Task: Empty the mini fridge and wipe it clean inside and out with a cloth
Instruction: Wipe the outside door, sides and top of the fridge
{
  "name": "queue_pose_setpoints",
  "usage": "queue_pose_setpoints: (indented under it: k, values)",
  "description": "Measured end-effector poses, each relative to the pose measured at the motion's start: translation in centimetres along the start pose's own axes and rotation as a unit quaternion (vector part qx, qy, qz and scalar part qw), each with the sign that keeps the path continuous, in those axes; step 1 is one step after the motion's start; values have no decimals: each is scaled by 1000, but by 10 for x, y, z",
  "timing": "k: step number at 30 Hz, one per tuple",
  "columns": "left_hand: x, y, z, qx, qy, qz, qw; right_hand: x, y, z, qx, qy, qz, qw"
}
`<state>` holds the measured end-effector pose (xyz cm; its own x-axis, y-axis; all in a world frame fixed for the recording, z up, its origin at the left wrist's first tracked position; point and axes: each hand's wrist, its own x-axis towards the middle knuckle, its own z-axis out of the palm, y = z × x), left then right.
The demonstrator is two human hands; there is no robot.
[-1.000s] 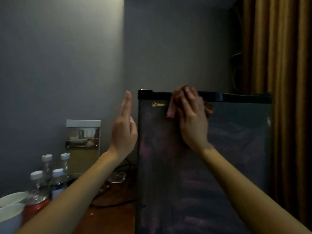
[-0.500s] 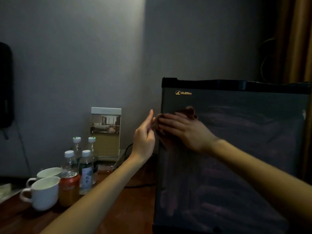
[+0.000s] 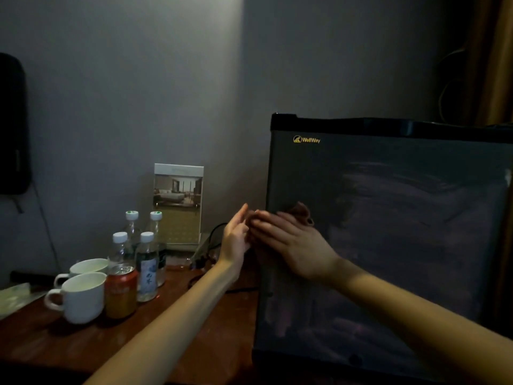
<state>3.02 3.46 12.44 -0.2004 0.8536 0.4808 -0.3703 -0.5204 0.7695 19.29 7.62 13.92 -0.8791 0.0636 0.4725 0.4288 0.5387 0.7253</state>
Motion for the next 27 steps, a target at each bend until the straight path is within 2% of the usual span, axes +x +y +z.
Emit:
queue_pose_setpoints:
  k: [3,5,8,11,14,16,19,21,27]
  values:
    - [-13,-14,-10,41,-5,-27,999,-16,15,-5,-10,-53,-86,995]
    - [-15,-20,-12,59,-14,-42,997,-13,33,-17,3,-54,-92,994]
    - [-16,-20,-15,55,-50,-82,994,4,59,-43,-2,30,20,999]
    - [-16,-16,-20,26,-64,-122,990,31,62,-54,-18,122,178,976]
    - [-15,-19,-29,8,-60,-152,987,46,32,-40,-8,170,244,955]
    - [-17,-25,-34,-7,-57,-166,984,39,5,-19,24,153,208,966]
    - [-26,-31,-39,-3,-46,-178,983,5,-42,21,58,16,112,992]
    - [-30,-40,-42,35,-39,-199,979,-22,-73,41,73,-72,76,992]
    - [-72,-80,-48,133,-82,-283,946,-94,-108,57,22,-175,-97,980]
